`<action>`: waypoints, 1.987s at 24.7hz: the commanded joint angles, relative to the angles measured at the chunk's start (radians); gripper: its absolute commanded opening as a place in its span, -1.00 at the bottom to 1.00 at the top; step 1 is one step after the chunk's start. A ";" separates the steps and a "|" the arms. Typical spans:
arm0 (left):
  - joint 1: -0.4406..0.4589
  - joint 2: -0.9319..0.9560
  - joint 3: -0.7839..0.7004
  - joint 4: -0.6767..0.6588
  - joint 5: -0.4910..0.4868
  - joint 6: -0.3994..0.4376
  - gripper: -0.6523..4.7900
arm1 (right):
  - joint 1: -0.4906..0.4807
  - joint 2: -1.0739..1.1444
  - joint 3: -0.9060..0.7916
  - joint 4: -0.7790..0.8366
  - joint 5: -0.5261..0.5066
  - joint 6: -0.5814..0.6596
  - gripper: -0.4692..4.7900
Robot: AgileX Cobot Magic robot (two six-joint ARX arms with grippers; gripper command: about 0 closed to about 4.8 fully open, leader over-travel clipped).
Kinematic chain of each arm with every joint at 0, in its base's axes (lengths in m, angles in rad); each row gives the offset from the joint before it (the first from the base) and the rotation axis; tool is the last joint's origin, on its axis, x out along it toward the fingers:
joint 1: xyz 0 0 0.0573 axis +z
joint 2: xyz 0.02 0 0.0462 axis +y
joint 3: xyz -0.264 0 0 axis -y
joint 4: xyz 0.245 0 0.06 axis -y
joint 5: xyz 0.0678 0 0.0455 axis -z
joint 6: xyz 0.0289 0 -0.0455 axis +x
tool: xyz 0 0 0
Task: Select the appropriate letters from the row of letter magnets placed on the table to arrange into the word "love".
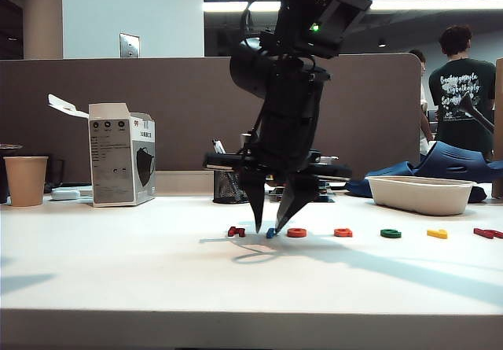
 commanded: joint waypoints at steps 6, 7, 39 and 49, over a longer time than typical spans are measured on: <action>0.000 -0.002 0.004 0.012 0.000 0.005 -0.78 | 0.002 0.001 -0.001 -0.001 -0.008 0.004 -0.52; 0.000 -0.002 0.004 0.013 0.000 0.005 -0.78 | 0.003 0.001 -0.001 -0.004 -0.008 0.004 -0.52; 0.000 -0.003 0.004 0.011 -0.003 0.005 -0.78 | 0.174 0.005 -0.021 -0.344 -0.038 0.163 -0.85; 0.000 -0.003 0.004 -0.014 0.002 0.005 -0.78 | 0.176 -0.011 -0.018 -0.382 -0.042 0.180 -0.46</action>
